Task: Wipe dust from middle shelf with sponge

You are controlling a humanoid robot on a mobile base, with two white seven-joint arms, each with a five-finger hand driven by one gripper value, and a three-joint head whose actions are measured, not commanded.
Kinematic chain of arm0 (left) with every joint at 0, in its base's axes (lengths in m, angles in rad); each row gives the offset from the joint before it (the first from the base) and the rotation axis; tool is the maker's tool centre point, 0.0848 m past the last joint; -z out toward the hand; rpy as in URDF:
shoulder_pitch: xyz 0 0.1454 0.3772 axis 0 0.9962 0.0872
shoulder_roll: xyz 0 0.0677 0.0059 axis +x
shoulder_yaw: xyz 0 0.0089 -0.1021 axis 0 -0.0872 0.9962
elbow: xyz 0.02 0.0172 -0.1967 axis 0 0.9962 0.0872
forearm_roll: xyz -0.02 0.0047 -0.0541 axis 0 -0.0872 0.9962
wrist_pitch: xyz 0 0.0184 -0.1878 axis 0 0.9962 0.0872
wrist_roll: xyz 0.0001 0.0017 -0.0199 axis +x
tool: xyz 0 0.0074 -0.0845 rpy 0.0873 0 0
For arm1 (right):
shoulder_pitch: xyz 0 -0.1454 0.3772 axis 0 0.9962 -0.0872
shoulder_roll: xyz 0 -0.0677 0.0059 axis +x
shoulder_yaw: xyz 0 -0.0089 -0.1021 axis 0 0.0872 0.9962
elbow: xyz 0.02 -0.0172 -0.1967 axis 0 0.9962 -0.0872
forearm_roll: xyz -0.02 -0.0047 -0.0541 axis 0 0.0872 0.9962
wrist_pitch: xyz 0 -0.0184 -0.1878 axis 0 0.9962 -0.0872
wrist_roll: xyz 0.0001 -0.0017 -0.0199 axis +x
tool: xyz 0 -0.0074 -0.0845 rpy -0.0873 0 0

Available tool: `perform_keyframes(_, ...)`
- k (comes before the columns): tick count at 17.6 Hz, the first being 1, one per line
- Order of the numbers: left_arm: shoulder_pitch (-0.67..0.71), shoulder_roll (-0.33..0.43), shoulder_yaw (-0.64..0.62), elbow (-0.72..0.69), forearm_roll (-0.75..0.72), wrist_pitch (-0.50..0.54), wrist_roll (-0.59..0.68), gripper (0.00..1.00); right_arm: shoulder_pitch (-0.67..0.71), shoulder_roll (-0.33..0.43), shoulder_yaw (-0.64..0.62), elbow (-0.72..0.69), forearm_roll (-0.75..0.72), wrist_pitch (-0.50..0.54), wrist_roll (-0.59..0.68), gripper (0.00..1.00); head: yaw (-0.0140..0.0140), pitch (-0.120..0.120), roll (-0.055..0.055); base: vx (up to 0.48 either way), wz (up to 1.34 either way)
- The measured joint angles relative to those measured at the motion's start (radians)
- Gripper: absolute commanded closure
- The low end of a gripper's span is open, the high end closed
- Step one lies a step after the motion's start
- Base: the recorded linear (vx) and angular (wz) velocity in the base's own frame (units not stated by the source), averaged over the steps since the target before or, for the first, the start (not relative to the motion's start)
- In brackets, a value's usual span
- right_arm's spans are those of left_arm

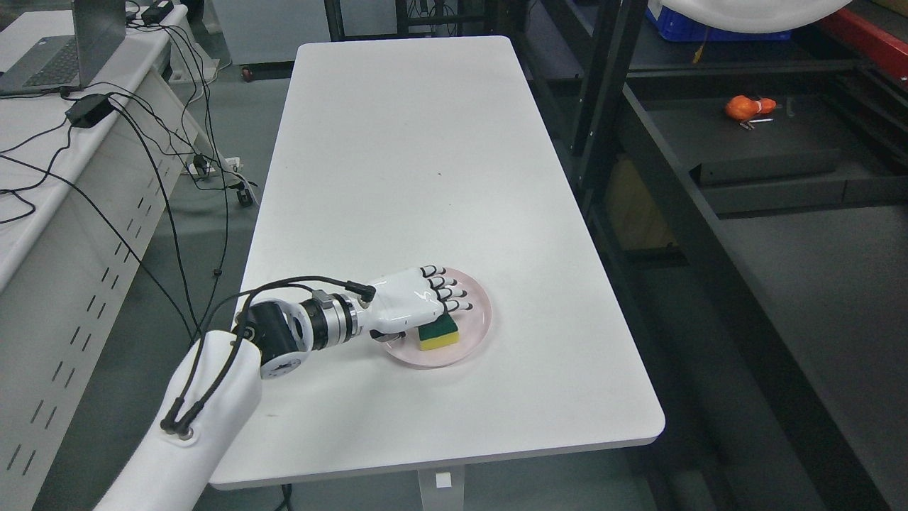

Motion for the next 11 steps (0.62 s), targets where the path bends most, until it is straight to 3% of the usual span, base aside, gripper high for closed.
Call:
perform_keyframes(2,0.003,0.004,0.009,0.001,-0.001,0.0,-0.011,0.19,0.0,0.0,0.0,0.0,0.0,0.0,0.0,0.0,0.0,0.0,0.0,0.0,0.0)
perform_keyframes(11,0.011,-0.012,0.061,0.063,-0.003,0.009,-0.052,0.48,0.0,0.0,0.0,0.0,0.0,0.0,0.0,0.0,0.0,0.0,0.0,0.0,0.0)
